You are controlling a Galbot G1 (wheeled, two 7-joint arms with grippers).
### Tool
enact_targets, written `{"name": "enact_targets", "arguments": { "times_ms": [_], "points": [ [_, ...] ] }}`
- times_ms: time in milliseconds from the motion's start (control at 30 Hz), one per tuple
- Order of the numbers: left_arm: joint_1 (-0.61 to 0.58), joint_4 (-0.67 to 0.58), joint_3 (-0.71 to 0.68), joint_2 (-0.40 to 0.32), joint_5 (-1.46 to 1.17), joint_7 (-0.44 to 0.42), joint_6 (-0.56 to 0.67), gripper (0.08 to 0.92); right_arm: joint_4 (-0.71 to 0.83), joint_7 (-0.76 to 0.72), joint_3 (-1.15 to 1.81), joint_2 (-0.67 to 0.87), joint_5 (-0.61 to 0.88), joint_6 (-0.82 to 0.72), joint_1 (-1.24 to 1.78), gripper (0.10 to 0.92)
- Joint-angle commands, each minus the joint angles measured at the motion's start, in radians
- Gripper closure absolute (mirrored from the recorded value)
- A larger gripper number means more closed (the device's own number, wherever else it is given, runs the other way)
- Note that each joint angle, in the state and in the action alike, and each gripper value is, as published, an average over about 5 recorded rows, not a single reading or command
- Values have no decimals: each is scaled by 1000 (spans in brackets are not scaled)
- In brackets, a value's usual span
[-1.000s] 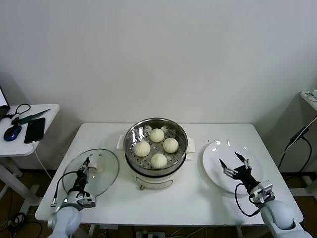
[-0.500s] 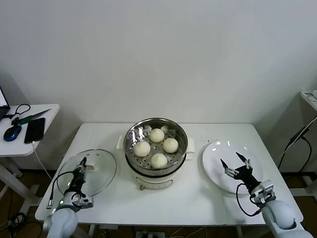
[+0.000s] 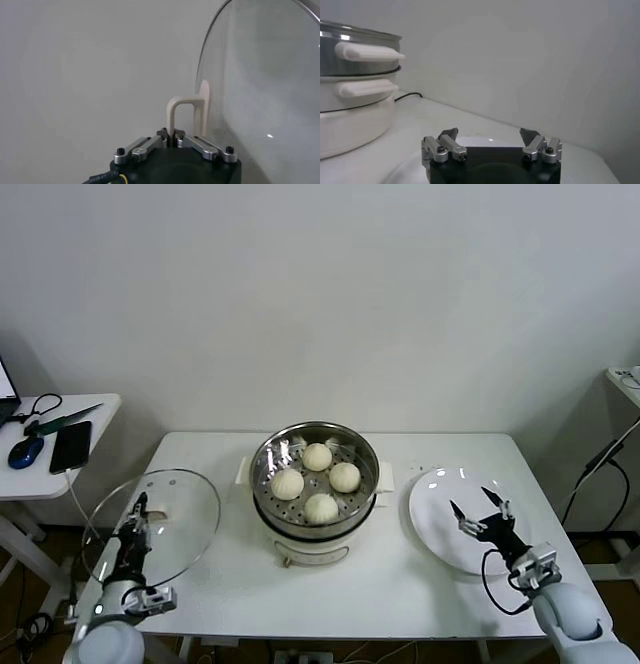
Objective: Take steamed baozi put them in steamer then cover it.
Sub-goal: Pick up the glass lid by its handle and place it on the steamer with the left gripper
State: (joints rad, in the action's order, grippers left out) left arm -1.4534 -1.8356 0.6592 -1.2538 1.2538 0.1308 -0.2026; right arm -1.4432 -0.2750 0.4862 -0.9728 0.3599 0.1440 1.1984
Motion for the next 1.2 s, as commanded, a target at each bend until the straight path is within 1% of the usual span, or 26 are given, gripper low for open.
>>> {"name": "enact_targets", "arguments": {
  "times_ms": [33,167,267,333,400,467,567,667,833,967,1067,1200],
  "points": [
    [-80,-310,-89,102,-19,-17,-288,849,15,-7,-7,11,-4,1,-16,203],
    [-15,-340,-228,187,-29,-57,-417,849,32,-6,-18,13,-14,5,-32,203],
    [84,-344,-358,247,-23,-109,-493,849,46,1,-26,12,-23,9,-46,203],
    [172,-340,-457,269,-13,-159,-534,849,54,3,-30,11,-27,11,-53,203],
    [264,-326,-550,271,14,-215,-565,849,62,4,-34,10,-30,12,-60,203],
    [346,-297,-628,247,56,-274,-582,849,72,3,-38,12,-34,15,-68,203],
    [446,-246,-704,184,132,-357,-583,849,83,0,-41,15,-39,19,-77,203],
    [505,-192,-750,122,187,-403,-583,849,87,-1,-40,17,-41,22,-80,203],
    [560,-101,-794,39,227,-424,-583,849,91,-5,-37,20,-46,27,-78,203],
    [569,-65,-809,-26,238,-437,-583,849,93,-7,-30,20,-48,30,-73,203],
    [571,-37,-815,-78,252,-432,-583,849,97,-8,-25,19,-53,33,-69,203],
    [583,4,-834,-121,256,-415,-583,849,100,-17,-1,14,-63,35,-60,203]
  ]
}}
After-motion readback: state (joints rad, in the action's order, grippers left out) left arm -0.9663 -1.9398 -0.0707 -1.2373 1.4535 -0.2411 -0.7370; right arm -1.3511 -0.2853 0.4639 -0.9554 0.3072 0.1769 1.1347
